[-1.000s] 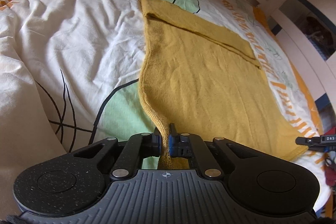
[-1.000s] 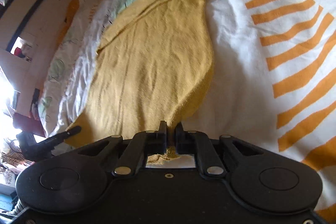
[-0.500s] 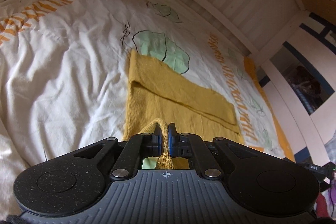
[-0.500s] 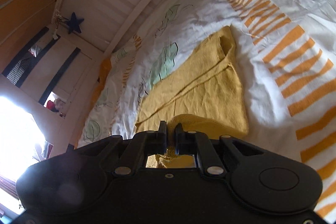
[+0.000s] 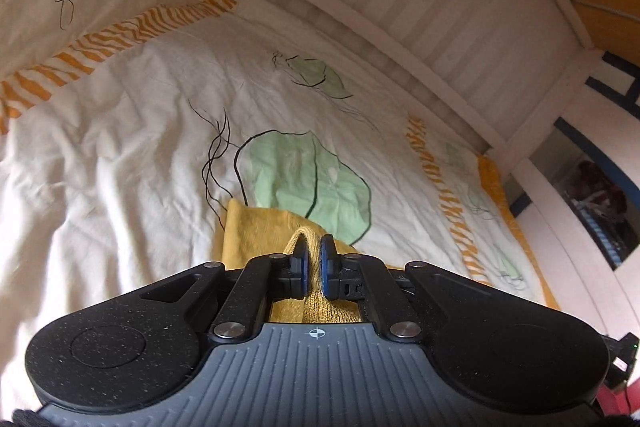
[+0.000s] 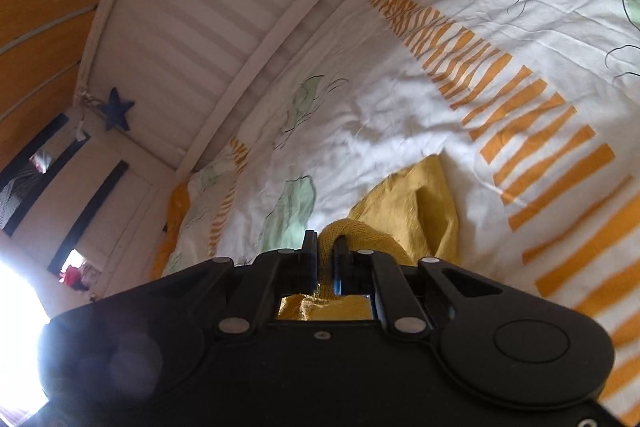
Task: Fold small clothes
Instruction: 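Lift the hem with both grippers and fold it toward the collar, then open both grippers and release the folded hem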
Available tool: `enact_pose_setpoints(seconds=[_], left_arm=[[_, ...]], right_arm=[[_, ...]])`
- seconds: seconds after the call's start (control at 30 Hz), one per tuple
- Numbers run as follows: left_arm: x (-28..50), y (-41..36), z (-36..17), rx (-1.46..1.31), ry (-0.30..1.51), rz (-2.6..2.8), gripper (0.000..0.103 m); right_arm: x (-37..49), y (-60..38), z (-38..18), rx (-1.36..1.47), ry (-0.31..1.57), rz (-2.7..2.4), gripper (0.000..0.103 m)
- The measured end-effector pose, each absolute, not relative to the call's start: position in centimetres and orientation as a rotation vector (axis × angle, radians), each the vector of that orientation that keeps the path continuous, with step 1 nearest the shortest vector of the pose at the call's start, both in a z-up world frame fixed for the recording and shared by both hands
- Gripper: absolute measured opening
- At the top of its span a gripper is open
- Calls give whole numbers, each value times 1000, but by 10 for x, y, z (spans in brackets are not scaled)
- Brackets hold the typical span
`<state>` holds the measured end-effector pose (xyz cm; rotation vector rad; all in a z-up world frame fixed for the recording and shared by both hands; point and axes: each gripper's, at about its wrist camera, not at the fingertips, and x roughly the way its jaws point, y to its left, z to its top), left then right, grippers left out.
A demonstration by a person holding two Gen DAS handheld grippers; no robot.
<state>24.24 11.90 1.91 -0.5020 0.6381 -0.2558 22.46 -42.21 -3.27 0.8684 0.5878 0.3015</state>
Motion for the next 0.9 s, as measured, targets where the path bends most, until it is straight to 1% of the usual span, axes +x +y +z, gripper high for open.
enact_pose_setpoints(seconds=[0.37, 0.43, 0.47, 0.53, 0.57, 0.6, 0.67, 0.7, 0.73, 0.77, 0.87, 0.9], left_arm=[[315, 107, -31, -472, 732, -151, 5], [324, 107, -38, -465, 746, -145, 7], [326, 108, -40, -465, 742, -136, 7], [329, 111, -40, -460, 703, -83, 9], [330, 113, -39, -458, 687, -65, 18], [332, 114, -38, -458, 678, -53, 32], [334, 118, -33, -457, 671, -36, 37], [332, 118, -29, -448, 671, -31, 37], [329, 117, -25, -432, 670, -34, 38], [325, 115, -20, -411, 669, -41, 43], [310, 105, -10, -331, 673, -73, 45], [305, 101, -9, -303, 678, -83, 48]], right_arm=[[304, -417, -80, 836, 670, 189, 17], [311, -413, -85, 804, 682, 174, 19], [314, -411, -86, 785, 682, 165, 21], [318, -408, -88, 765, 684, 156, 21], [319, -407, -88, 757, 684, 151, 21], [321, -407, -89, 751, 682, 147, 23], [321, -406, -88, 740, 676, 143, 43], [321, -406, -86, 726, 668, 133, 63], [318, -405, -83, 709, 653, 121, 80], [315, -405, -78, 684, 631, 107, 81], [309, -403, -62, 611, 601, 91, 81], [306, -401, -57, 588, 599, 93, 81]])
